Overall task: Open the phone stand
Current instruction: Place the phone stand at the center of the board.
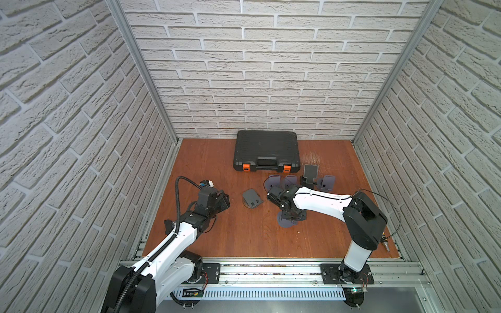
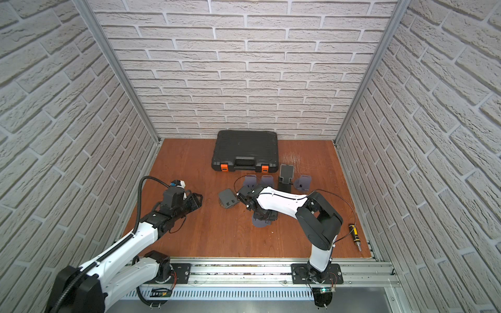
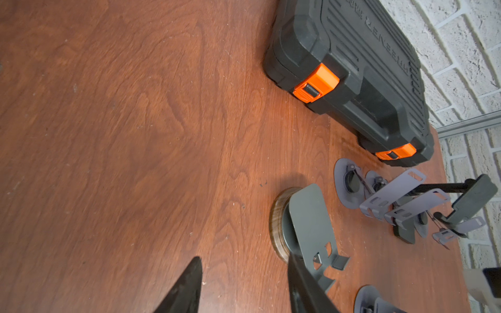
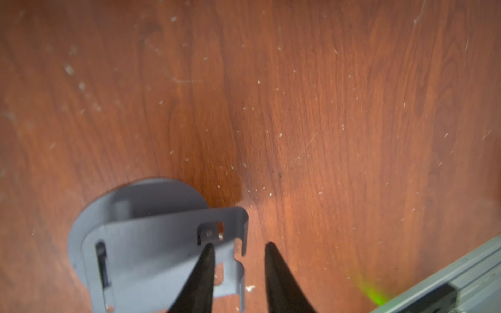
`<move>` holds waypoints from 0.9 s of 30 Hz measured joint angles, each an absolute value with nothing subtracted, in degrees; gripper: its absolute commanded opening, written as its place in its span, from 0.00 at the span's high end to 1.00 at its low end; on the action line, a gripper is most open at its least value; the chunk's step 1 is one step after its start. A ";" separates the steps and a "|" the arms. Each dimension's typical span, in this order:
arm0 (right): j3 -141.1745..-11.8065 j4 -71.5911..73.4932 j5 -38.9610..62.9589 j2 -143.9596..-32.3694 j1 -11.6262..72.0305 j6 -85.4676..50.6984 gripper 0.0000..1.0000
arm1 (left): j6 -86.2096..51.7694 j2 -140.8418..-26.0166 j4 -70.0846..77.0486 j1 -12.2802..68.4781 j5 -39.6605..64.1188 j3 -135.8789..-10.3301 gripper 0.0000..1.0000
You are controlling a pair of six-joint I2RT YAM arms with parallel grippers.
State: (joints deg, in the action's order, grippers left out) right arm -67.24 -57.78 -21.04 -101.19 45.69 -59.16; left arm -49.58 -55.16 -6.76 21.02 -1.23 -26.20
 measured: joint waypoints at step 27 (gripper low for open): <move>-68.84 -57.23 -14.37 -103.92 45.78 -20.64 0.05 | -51.70 -54.78 -5.54 26.61 -9.32 -26.22 0.48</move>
